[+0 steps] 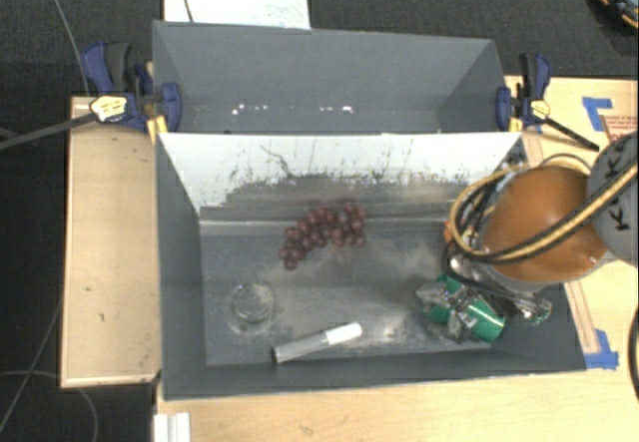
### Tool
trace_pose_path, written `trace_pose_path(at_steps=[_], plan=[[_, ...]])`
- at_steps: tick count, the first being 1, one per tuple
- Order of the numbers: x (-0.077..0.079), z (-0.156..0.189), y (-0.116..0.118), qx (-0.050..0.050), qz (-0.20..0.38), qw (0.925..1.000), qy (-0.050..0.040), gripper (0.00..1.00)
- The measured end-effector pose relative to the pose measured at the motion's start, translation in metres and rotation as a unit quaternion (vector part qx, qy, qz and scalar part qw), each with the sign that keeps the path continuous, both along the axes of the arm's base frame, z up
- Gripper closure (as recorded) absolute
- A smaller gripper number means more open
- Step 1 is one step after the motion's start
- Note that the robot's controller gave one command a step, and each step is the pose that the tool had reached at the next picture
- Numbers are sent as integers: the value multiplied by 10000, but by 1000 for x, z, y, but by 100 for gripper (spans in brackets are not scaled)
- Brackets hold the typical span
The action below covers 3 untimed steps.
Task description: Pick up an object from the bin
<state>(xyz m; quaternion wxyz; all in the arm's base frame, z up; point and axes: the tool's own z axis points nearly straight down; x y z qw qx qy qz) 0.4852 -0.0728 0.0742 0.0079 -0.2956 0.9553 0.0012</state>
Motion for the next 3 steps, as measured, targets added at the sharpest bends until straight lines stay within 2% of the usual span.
trace_pose_path(at_steps=[1, 2, 3], plan=[[37, 32, 57, 8, 22, 10000, -4, 100], [37, 32, 57, 9, 19, 10000, -4, 100], [58, 17, 38, 10, 356, 9994, -29, 100]])
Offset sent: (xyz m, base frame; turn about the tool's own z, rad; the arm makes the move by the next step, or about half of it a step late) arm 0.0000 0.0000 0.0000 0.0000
